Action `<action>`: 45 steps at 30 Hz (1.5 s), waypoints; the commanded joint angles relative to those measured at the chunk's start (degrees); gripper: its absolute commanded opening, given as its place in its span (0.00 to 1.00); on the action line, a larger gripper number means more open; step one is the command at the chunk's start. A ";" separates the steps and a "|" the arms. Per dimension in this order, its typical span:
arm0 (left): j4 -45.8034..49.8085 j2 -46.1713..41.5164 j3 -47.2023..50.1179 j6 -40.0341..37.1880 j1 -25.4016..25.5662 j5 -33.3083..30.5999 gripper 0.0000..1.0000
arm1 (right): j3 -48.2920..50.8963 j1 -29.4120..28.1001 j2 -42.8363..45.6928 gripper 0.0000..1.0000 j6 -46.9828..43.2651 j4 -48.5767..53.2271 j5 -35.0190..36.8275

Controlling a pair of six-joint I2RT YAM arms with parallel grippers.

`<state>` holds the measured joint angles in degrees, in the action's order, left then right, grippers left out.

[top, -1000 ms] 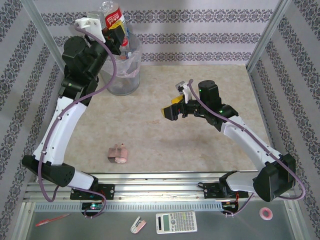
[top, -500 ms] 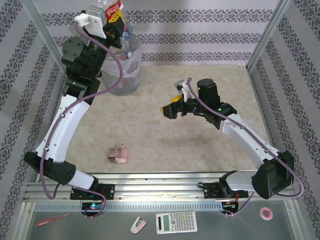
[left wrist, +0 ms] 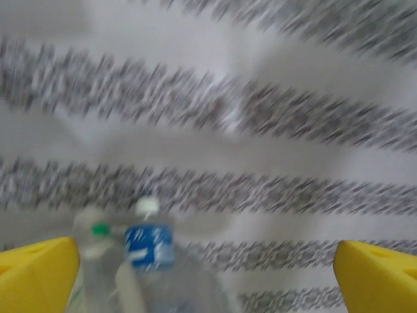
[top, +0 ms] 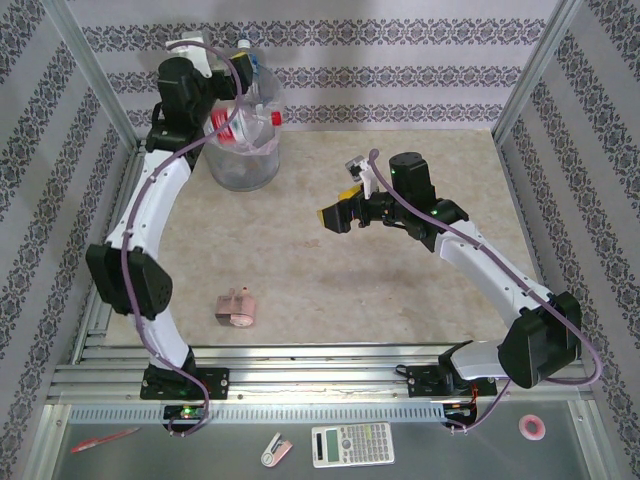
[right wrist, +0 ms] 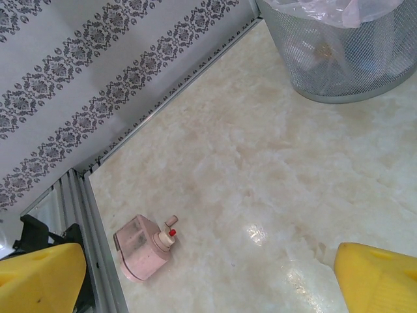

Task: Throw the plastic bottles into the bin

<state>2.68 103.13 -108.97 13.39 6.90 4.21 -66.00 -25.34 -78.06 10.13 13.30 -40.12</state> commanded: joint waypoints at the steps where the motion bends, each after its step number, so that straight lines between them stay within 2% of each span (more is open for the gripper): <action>1: 6.29 -2.04 -7.02 3.74 0.22 0.41 1.00 | -0.60 0.19 1.32 0.98 -0.96 0.66 -1.87; 4: 9.41 -3.05 -11.08 3.37 0.22 0.19 1.00 | 0.70 0.29 2.10 0.98 -0.91 0.50 -1.64; 9: 13.79 -6.47 -8.85 5.05 0.31 -4.30 1.00 | 1.54 0.38 1.52 0.98 0.02 -0.28 -2.50; 13: 17.84 -12.25 0.45 9.51 1.88 -5.70 1.00 | -3.02 -0.15 -4.06 0.98 -1.36 10.92 -6.05; 17: 23.57 -17.55 11.30 13.87 4.11 -6.02 1.00 | -5.83 -3.35 -10.05 0.98 -4.78 18.52 -6.98; 19: 29.47 -18.95 14.49 15.94 4.48 -7.10 1.00 | -6.66 -3.83 -13.04 0.98 -3.89 19.32 -5.78; 24: 56.25 -22.06 16.36 24.97 4.12 -18.35 1.00 | -8.18 -4.16 -17.19 0.98 -3.05 20.27 -6.15; 26: 66.92 -23.75 18.03 32.55 2.03 -21.60 1.00 | -8.26 -4.47 -17.86 0.98 -3.91 21.09 -6.20; 27: 69.36 -25.16 20.03 35.27 0.02 -20.00 1.00 | -8.23 -4.45 -18.12 0.98 -4.25 21.44 -6.29; 32: 65.05 -39.94 39.93 47.24 -11.29 -11.16 1.00 | -7.66 -4.58 -19.05 0.98 -4.90 22.21 -6.95; 35: 61.00 -44.90 47.67 50.06 -15.91 -7.64 1.00 | -7.82 -4.55 -19.32 0.98 -5.19 22.59 -7.09; 39: 58.06 -44.18 54.34 52.48 -20.19 -3.49 1.00 | -9.06 -4.66 -19.59 0.98 -5.62 23.60 -7.82; 43: 53.47 -41.64 59.01 53.86 -22.27 -4.05 1.00 | -10.32 -5.13 -19.45 0.98 -6.04 24.22 -8.73; 45: 50.60 -39.97 62.17 54.57 -24.52 -2.32 1.00 | -10.89 -5.40 -19.28 0.98 -6.41 24.82 -9.09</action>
<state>58.39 62.22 -49.41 64.82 -15.07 -0.40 -74.83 -29.80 -97.25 5.54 36.53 -46.96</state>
